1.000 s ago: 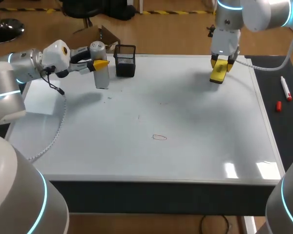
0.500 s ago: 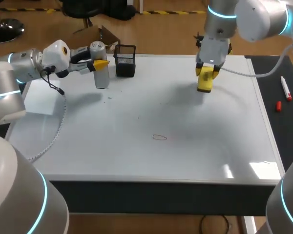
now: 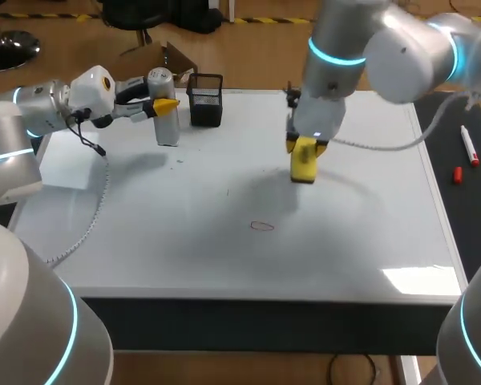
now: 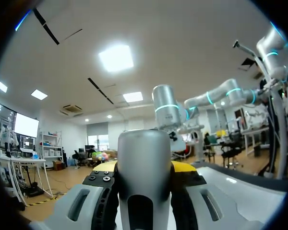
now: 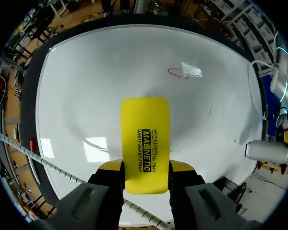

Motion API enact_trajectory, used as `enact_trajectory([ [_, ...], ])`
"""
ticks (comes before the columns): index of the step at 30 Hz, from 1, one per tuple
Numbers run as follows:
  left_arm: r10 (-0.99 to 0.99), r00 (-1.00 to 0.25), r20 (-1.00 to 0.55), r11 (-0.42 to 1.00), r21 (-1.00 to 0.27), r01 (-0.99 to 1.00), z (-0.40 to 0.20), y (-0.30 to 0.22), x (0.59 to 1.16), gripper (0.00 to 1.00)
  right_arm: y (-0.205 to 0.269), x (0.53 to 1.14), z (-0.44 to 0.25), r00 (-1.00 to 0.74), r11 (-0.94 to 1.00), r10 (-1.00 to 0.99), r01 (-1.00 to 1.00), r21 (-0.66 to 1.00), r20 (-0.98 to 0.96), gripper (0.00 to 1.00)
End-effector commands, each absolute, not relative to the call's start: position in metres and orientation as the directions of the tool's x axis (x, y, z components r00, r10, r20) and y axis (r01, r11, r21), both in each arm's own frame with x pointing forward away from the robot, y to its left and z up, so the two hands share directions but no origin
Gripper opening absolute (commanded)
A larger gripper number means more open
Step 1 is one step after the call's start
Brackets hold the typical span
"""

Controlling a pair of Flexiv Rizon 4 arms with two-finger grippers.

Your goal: Pick up the inspection probe, press it on each red-marked spot on the whiteboard one by one, put down the probe, pick up the eraser, and wipe off all the red marks.

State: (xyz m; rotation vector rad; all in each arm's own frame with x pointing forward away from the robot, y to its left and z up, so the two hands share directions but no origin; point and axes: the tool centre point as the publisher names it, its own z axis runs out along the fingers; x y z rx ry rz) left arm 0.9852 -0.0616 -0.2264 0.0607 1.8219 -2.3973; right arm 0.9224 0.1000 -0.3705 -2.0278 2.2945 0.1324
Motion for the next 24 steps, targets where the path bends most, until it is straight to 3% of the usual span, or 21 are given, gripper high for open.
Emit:
enact_trajectory([
  [1, -0.084, -0.990, -0.111, -0.259, -0.957, 0.129, -0.224, -0.062, 0.984, 0.00, 0.123, 0.906, -0.372, -0.118, 0.122, -0.988, -0.992, -0.043, -0.095, 0.00],
  [9, -0.084, -0.990, -0.111, -0.259, -0.957, 0.129, -0.224, -0.062, 0.984, 0.00, 0.167, 0.873, -0.378, -0.084, 0.083, -0.989, -0.996, 0.013, -0.125, 0.00],
  [24, -0.084, -0.990, -0.111, -0.259, -0.957, 0.129, -0.224, -0.062, 0.984, 0.00, 0.210, 0.840, -0.387, -0.077, 0.076, -0.991, -0.997, 0.017, -0.105, 0.00],
])
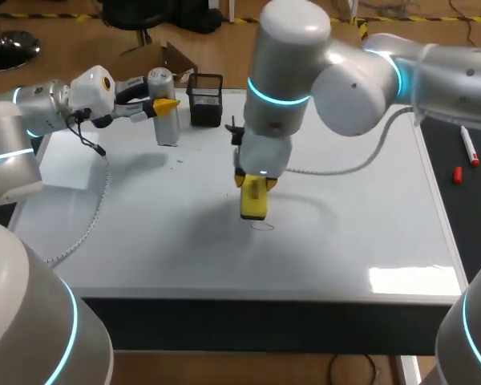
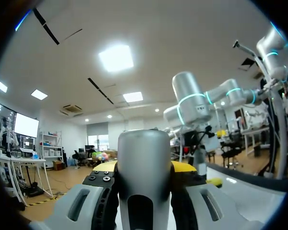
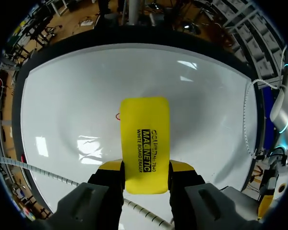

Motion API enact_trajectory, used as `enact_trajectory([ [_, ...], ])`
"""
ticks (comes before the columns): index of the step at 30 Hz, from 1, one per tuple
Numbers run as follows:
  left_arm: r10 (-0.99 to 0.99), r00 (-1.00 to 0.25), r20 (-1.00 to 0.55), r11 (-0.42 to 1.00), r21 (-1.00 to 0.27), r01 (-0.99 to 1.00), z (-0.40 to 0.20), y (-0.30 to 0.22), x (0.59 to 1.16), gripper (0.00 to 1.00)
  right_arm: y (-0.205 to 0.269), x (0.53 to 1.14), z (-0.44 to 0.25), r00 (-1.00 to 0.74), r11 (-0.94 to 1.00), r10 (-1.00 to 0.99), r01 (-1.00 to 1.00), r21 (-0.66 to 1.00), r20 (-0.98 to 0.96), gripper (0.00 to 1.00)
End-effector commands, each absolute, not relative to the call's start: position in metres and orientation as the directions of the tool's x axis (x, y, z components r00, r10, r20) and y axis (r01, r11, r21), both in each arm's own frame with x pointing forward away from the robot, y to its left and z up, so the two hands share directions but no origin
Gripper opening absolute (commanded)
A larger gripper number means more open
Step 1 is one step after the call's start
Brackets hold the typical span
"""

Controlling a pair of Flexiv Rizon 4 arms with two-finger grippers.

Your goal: Pick up the inspection probe, press it on each red-marked spot on the whiteboard one by one, put down the probe, pick up the eraser, and wipe off all the red marks.

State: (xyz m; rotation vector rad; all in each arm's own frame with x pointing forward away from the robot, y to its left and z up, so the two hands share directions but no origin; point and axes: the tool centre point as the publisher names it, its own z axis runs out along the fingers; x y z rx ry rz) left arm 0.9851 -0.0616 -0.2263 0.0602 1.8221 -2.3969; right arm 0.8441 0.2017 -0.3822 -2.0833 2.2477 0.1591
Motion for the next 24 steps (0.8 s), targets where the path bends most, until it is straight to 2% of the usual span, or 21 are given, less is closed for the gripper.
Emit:
enact_trajectory([
  [1, -0.084, -0.990, -0.111, -0.259, -0.957, 0.129, -0.224, -0.062, 0.984, 0.00, 0.210, 0.838, -0.389, -0.081, 0.080, -0.991, -0.997, 0.017, -0.107, 0.00],
  [24, -0.084, -0.990, -0.111, -0.259, -0.957, 0.129, -0.224, -0.062, 0.984, 0.00, 0.220, 0.817, -0.432, -0.060, 0.052, -0.994, -0.995, 0.088, -0.086, 0.00],
])
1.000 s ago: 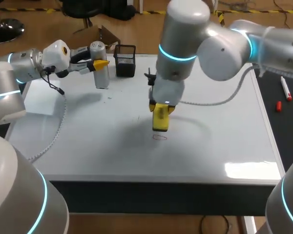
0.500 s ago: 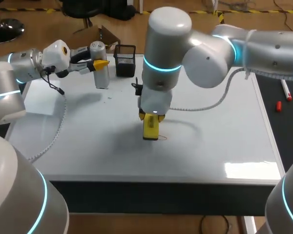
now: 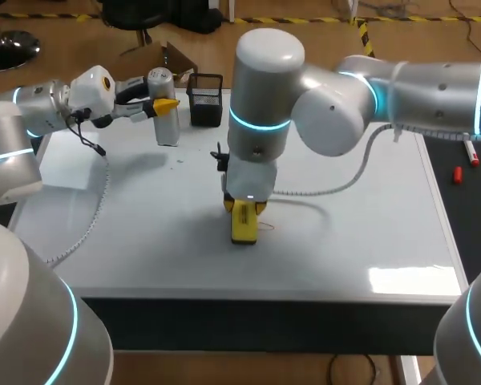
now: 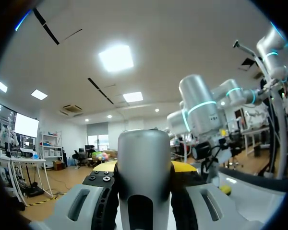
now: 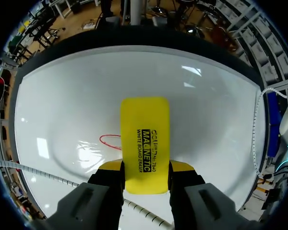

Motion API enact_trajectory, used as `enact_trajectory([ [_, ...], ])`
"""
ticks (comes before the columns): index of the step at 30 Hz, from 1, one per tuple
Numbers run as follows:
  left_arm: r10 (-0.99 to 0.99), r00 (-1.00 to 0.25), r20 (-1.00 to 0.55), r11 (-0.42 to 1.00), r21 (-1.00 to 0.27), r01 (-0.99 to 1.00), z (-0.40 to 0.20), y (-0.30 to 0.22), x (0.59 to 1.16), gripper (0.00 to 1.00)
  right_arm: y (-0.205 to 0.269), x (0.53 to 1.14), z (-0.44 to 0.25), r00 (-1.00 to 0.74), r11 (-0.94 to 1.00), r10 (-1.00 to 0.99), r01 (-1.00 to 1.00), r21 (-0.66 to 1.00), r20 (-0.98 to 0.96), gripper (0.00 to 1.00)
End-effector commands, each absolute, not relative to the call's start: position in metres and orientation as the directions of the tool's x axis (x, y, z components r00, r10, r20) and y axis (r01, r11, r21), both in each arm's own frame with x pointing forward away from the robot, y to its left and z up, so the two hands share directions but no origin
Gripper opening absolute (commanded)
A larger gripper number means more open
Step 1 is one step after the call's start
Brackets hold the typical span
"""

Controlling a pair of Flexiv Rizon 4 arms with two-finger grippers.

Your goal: Pick up the inspection probe, press it on each red-marked spot on the whiteboard one by one, put down the probe, pick up the eraser, and wipe off all the red marks.

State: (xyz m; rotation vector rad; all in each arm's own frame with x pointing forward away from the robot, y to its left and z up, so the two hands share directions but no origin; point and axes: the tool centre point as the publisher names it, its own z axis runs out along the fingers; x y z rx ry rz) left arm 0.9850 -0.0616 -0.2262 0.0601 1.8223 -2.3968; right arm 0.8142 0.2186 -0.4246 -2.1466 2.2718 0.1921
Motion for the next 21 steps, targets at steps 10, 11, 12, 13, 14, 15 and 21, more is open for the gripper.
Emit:
enact_trajectory([
  [10, -0.084, -0.990, -0.111, -0.259, -0.957, 0.129, -0.224, -0.062, 0.984, 0.00, 0.199, 0.818, -0.450, -0.124, 0.119, -0.991, -0.988, 0.095, -0.057, 0.00],
  [11, -0.084, -0.990, -0.111, -0.259, -0.957, 0.129, -0.224, -0.062, 0.984, 0.00, 0.197, 0.818, -0.452, -0.135, 0.129, -0.989, -0.987, 0.097, -0.053, 0.00],
  [12, -0.084, -0.990, -0.111, -0.259, -0.957, 0.129, -0.224, -0.062, 0.984, 0.00, 0.193, 0.818, -0.455, -0.145, 0.140, -0.988, -0.985, 0.099, -0.049, 0.00],
  [13, -0.084, -0.990, -0.111, -0.259, -0.957, 0.129, -0.224, -0.062, 0.984, 0.00, 0.191, 0.818, -0.457, -0.150, 0.145, -0.988, -0.984, 0.098, -0.045, 0.00],
  [14, -0.084, -0.990, -0.111, -0.259, -0.957, 0.129, -0.224, -0.062, 0.984, 0.00, 0.188, 0.818, -0.459, -0.159, 0.154, -0.987, -0.983, 0.099, -0.036, 0.00],
  [15, -0.084, -0.990, -0.111, -0.259, -0.957, 0.129, -0.224, -0.062, 0.984, 0.00, 0.185, 0.818, -0.461, -0.169, 0.165, -0.985, -0.981, 0.098, -0.028, 0.00],
  [21, -0.084, -0.990, -0.111, -0.259, -0.957, 0.129, -0.224, -0.062, 0.984, 0.00, 0.166, 0.817, -0.474, -0.215, 0.214, -0.977, -0.971, 0.106, 0.001, 0.00],
])
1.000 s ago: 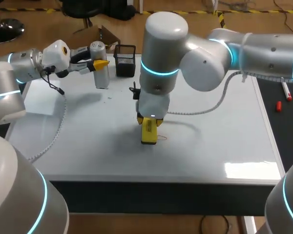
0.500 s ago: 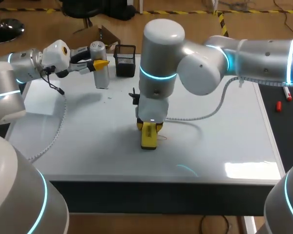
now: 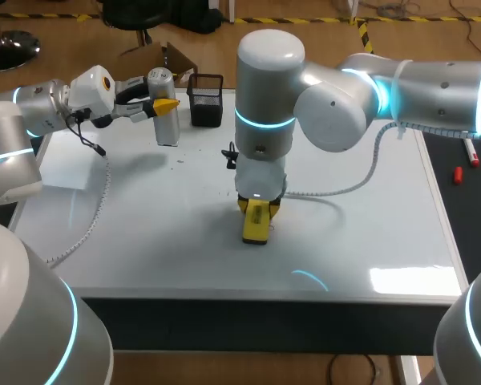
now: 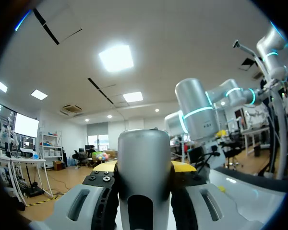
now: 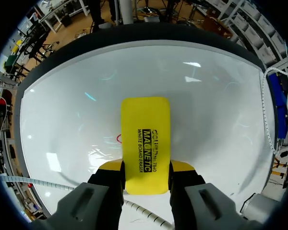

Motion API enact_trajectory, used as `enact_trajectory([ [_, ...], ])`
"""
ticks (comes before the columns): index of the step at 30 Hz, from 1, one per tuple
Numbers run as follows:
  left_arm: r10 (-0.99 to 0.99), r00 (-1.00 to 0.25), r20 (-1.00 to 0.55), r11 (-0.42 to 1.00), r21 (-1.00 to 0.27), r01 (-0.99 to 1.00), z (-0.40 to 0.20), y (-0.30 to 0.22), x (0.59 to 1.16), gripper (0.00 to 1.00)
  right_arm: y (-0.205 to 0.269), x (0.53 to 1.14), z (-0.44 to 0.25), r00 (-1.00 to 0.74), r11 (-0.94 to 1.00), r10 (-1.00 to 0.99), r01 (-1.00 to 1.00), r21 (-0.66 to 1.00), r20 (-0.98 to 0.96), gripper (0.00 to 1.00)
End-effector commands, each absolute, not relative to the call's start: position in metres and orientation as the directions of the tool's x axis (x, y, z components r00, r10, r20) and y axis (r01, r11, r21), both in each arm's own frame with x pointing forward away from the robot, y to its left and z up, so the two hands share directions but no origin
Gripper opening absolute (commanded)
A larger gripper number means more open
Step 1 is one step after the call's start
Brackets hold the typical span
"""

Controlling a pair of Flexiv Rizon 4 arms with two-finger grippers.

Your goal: Pick up the inspection probe, press it on each red-marked spot on the whiteboard one by one, put down the probe, pick up the eraser, and wipe off all the red marks.

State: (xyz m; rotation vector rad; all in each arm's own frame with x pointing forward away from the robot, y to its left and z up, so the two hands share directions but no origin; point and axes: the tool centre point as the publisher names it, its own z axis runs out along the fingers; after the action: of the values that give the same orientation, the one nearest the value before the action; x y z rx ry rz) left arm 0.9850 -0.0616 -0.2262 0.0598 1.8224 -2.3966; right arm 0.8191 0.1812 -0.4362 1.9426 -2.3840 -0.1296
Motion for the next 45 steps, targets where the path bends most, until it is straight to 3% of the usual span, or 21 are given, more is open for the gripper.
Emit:
enact_trajectory([
  [1, -0.084, -0.990, -0.111, -0.259, -0.957, 0.129, -0.224, -0.062, 0.984, 0.00, 0.163, 0.817, -0.476, -0.220, 0.219, -0.976, -0.970, 0.106, 0.008, 0.00],
  [19, -0.084, -0.990, -0.111, -0.259, -0.957, 0.129, -0.224, -0.062, 0.984, 0.00, 0.127, 0.834, -0.483, -0.277, 0.283, -0.958, -0.956, 0.083, 0.069, 0.00],
  [33, -0.084, -0.990, -0.111, -0.259, -0.957, 0.129, -0.224, -0.062, 0.984, 0.00, 0.181, 0.837, -0.393, -0.133, 0.132, -0.988, -0.991, 0.013, -0.081, 0.00],
  [45, -0.084, -0.990, -0.111, -0.259, -0.957, 0.129, -0.224, -0.062, 0.984, 0.00, 0.220, 0.824, -0.402, -0.064, 0.062, -0.994, -0.998, 0.025, -0.090, 0.00],
])
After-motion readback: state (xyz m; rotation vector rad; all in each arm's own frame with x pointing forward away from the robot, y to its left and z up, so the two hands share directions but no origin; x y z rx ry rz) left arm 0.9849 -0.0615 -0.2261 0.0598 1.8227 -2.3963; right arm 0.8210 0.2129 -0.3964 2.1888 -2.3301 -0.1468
